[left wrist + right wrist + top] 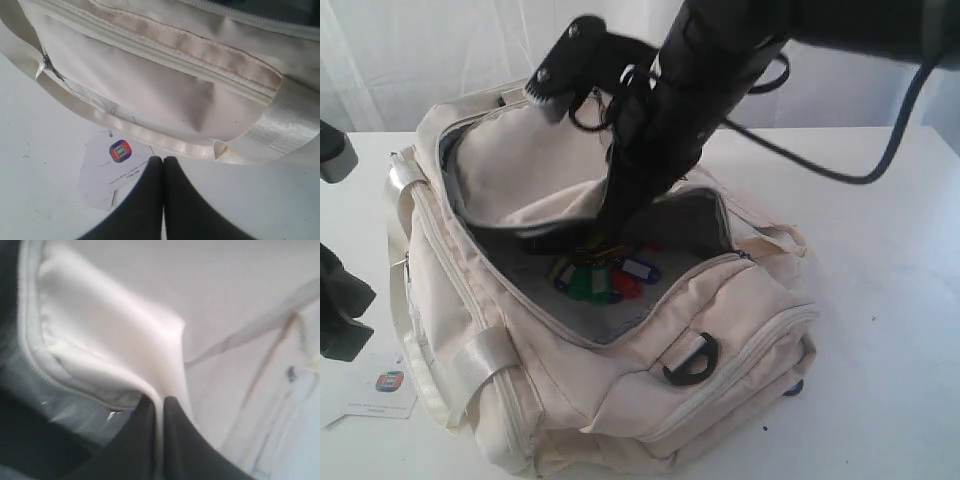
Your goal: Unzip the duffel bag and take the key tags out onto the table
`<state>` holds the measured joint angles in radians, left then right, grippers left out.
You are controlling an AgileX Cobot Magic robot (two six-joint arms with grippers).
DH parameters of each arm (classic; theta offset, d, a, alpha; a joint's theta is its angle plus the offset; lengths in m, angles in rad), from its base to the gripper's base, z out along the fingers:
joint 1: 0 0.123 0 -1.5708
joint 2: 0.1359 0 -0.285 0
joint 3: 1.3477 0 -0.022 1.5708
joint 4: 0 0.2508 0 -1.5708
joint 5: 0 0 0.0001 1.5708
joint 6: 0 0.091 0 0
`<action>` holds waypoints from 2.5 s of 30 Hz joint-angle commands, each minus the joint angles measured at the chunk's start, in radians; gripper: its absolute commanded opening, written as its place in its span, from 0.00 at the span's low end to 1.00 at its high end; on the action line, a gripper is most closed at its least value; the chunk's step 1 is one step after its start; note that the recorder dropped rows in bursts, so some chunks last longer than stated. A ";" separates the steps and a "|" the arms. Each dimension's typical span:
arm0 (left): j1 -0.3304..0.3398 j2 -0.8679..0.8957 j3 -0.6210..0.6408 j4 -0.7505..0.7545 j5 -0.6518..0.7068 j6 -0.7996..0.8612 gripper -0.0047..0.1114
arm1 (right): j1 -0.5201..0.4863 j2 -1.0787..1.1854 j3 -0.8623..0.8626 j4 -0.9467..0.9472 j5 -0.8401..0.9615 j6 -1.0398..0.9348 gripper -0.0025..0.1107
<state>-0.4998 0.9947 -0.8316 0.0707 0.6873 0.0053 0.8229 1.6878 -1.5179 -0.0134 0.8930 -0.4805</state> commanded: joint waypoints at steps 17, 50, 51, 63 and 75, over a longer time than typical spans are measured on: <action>-0.002 -0.009 0.004 -0.014 0.002 0.002 0.04 | -0.436 0.022 -0.043 -0.103 -0.130 0.326 0.02; -0.002 -0.009 0.004 -0.018 0.000 0.002 0.04 | -0.432 -0.016 -0.124 0.351 -0.087 -0.035 0.47; -0.002 -0.009 0.004 -0.018 0.000 0.002 0.04 | -0.412 -0.025 -0.124 0.445 -0.078 -0.148 0.48; -0.002 -0.009 0.004 -0.018 0.004 0.002 0.04 | -0.096 0.060 -0.118 0.418 -0.063 -0.598 0.48; -0.002 -0.009 0.004 -0.020 0.006 0.002 0.04 | -0.062 0.180 -0.118 0.175 -0.114 -0.318 0.70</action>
<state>-0.4998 0.9947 -0.8316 0.0683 0.6758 0.0053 0.7590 1.8511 -1.6417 0.1705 0.7977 -0.8182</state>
